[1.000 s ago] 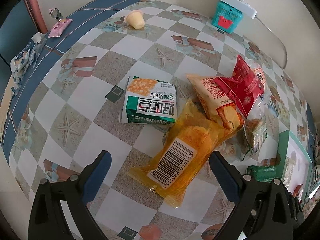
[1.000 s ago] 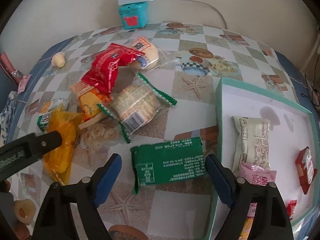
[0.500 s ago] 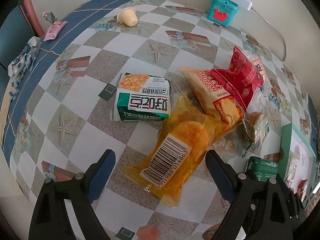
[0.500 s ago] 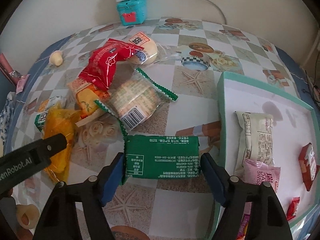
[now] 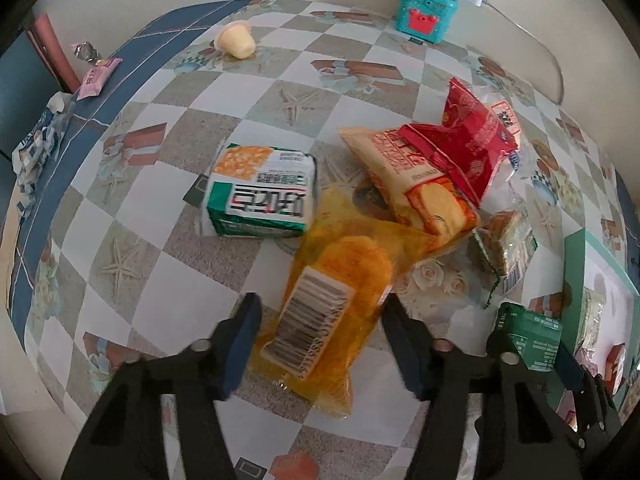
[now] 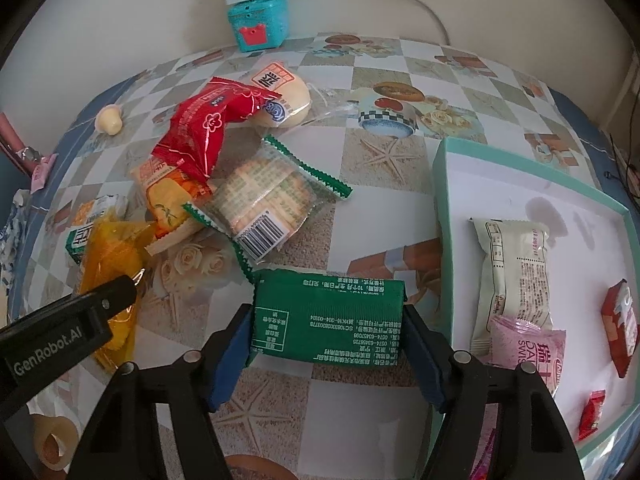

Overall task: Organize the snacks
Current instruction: 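Grasp the green biscuit pack with the right gripper while the left gripper grasps the orange bread bag, then carry the green pack and orange bag over the tray and open both grippers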

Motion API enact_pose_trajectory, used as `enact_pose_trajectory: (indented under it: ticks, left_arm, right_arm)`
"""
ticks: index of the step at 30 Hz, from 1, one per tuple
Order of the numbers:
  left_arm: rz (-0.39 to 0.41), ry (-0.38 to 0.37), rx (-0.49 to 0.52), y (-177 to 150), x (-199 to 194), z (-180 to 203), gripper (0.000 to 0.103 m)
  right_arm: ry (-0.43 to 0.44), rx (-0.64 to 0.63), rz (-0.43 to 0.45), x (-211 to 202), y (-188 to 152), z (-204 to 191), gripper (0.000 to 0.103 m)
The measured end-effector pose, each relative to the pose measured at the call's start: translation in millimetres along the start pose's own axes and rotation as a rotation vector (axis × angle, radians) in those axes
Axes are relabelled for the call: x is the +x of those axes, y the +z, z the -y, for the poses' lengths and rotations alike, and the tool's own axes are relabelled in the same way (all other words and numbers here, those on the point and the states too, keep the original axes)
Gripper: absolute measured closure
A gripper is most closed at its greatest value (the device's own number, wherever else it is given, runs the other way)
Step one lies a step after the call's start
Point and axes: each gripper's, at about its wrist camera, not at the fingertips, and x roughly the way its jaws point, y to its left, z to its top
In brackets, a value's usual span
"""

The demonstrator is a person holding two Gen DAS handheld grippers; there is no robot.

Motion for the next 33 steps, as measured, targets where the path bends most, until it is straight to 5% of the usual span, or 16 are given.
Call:
enact_pose_trajectory:
  ticks: [17, 33]
  left_arm:
    - [0.071, 0.02, 0.014, 2, -25, 0, 0.057]
    - [0.209, 0.048, -0.015, -2, -68, -1, 0.057]
  right_arm:
    - [0.035, 0.051, 0.027, -13, -1, 8, 0.032]
    - [0.053, 0.109, 0.17, -73, 6, 22, 0.032]
